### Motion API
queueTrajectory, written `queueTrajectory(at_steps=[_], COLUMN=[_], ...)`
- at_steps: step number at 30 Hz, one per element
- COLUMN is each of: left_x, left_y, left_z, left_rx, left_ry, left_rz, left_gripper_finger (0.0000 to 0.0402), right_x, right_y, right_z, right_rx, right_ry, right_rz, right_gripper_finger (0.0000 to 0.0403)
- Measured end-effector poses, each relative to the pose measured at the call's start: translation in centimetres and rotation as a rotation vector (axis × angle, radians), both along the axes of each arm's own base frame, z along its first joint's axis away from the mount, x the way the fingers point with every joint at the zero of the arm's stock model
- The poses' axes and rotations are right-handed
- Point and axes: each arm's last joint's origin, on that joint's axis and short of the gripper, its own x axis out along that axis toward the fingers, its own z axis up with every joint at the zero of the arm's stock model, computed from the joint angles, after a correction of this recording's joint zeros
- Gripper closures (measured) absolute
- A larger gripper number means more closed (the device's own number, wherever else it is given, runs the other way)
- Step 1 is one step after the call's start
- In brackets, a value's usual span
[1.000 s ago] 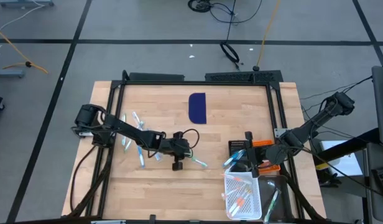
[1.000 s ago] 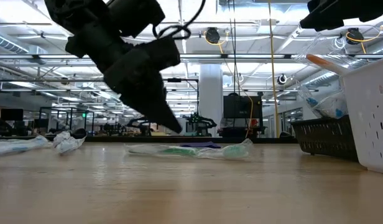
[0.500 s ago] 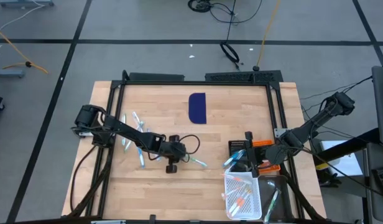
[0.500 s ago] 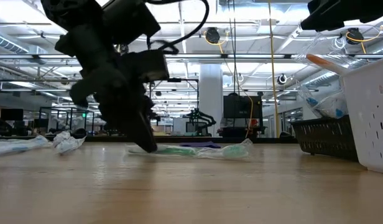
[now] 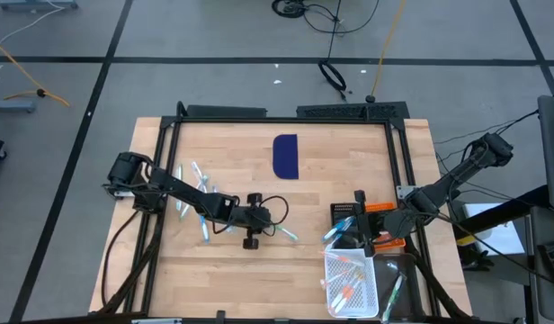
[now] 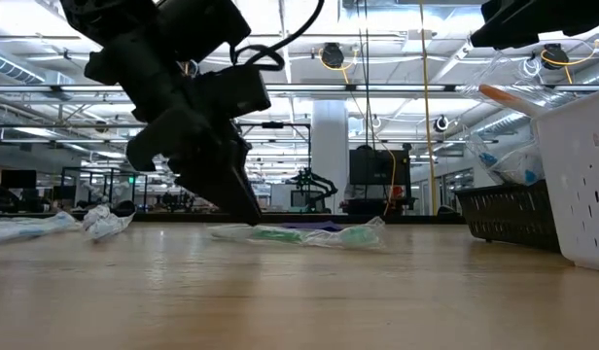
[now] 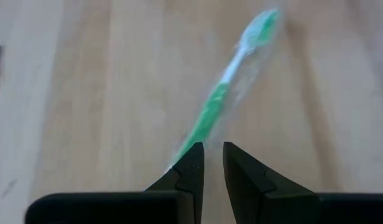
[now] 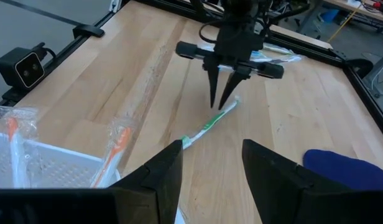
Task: Pick & Place Toothbrushes
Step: Put the green toothbrush into the black bin
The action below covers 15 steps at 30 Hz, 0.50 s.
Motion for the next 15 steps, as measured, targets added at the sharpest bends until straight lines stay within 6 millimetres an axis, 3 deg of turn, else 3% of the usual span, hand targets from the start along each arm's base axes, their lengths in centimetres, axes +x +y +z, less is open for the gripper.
queueTrajectory(at_steps=[7,15], left_x=[-0.04,-0.03], left_y=[0.34,0.41], left_z=[-0.08,-0.08], left_rx=[0.022,0.034], left_ry=[0.011,0.010], left_rz=[0.010,0.014], left_gripper_finger=[0.0334,0.0258], right_x=[0.00,0.08], right_y=[0.00,-0.15], right_z=[0.00,0.00], right_rx=[-0.001,-0.001], right_ry=[0.000,0.001], right_rz=[0.000,-0.009], right_gripper_finger=[0.0247,0.0248])
